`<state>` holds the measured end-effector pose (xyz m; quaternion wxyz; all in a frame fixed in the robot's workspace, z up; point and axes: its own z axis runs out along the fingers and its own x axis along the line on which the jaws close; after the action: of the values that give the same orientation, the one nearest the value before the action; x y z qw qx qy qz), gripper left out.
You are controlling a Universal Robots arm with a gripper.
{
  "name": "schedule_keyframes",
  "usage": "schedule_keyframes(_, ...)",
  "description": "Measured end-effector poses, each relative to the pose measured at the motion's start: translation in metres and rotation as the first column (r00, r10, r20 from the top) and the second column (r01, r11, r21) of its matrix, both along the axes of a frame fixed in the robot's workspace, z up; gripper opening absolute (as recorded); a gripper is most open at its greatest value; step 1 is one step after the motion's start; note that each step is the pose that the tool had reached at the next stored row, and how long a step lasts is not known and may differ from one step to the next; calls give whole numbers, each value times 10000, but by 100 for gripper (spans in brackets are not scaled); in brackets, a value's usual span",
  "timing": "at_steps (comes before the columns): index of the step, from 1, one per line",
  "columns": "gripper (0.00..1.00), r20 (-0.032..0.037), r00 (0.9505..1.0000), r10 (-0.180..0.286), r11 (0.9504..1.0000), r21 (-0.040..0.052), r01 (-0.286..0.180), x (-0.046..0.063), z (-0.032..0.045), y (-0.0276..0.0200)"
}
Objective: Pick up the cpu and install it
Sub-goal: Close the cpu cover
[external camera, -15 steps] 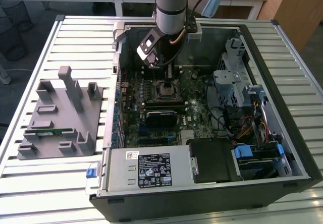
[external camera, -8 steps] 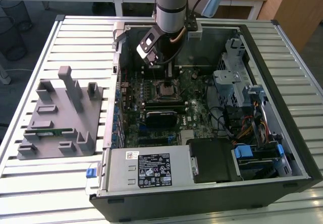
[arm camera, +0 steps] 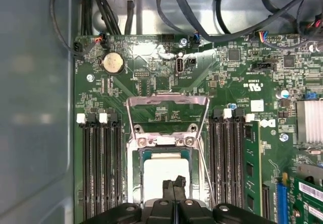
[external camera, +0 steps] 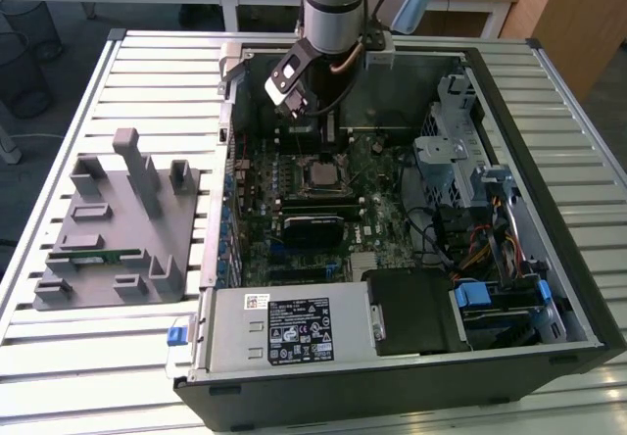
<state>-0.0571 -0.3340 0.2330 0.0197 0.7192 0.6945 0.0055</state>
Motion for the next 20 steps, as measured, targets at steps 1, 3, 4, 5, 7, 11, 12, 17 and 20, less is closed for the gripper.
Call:
schedule_keyframes(1,11,-1,10000,0,10000,-2,0,0,18,0)
schedule_keyframes(3,11,0,10000,0,10000,-1,0,0,63,0)
schedule_keyframes(4,11,-1,10000,0,10000,-1,0,0,89,0)
schedule_keyframes(5,11,-1,10000,0,10000,-1,0,0,113,0)
schedule_keyframes(7,11,0,10000,0,10000,0,0,0,163,0)
schedule_keyframes(11,11,0,10000,0,10000,0,0,0,282,0)
schedule_keyframes(12,11,0,10000,0,10000,0,0,0,315,0)
schedule_keyframes(17,11,-1,10000,0,10000,-3,0,0,346,-63)
schedule_keyframes(20,11,0,10000,0,10000,-4,0,10,345,-99)
